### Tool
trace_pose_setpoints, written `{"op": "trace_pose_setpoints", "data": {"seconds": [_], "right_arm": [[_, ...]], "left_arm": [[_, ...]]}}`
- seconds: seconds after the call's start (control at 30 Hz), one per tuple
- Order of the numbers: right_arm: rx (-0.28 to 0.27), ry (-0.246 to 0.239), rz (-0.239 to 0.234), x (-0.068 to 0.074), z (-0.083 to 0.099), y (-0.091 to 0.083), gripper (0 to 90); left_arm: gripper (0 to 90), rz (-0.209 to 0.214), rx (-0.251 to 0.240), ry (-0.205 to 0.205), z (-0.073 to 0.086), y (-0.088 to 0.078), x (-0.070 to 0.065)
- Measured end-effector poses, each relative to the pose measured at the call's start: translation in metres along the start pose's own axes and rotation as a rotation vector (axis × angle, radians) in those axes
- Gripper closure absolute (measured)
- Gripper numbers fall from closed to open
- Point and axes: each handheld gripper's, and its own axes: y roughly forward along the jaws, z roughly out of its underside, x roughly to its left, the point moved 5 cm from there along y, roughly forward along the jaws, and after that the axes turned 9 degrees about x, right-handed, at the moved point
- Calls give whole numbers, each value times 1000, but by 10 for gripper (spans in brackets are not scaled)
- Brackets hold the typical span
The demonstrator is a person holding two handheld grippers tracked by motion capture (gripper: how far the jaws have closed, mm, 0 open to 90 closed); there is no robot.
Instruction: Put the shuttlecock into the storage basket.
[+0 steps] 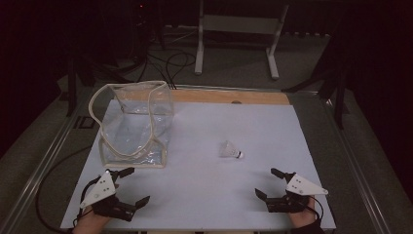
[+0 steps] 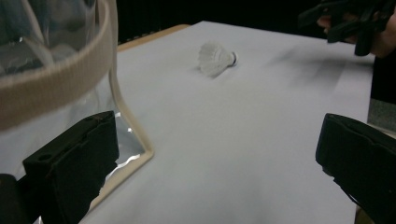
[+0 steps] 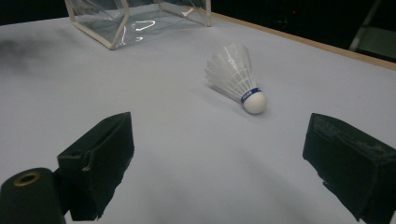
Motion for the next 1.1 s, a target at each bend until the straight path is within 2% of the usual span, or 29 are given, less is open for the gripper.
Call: {"op": "trace_pose_setpoints", "data": {"seconds": [0.17,0.3,0.4,0.53,0.6,0.8,0.97,1.03,1.1], "right_arm": [[0,-4,1,1,-1,0,86],[-1,-2,-3,0,-1,0,86],[0,-3,-5,1,-1,0,86],[1,-2,-6,1,-1,0,86],[0,-2,-10,1,-2,0,86],[2,-3,-14,2,-2,0,86],[0,-2,-16,2,-2,0,86],[0,-2,-14,2,-2,0,86],[-2,-2,-15,2,-2,0,86]], "left_arm": [[3,10,9,18,-11,0,-2],[4,22,36,40,-18,1,-4],[3,36,51,33,-22,2,-4],[3,37,80,43,-27,3,-4],[3,38,106,44,-30,5,-4],[3,88,168,28,-39,11,-9],[3,100,215,45,-47,17,-13],[3,96,251,62,-52,22,-16],[3,88,255,68,-55,25,-17]]}}
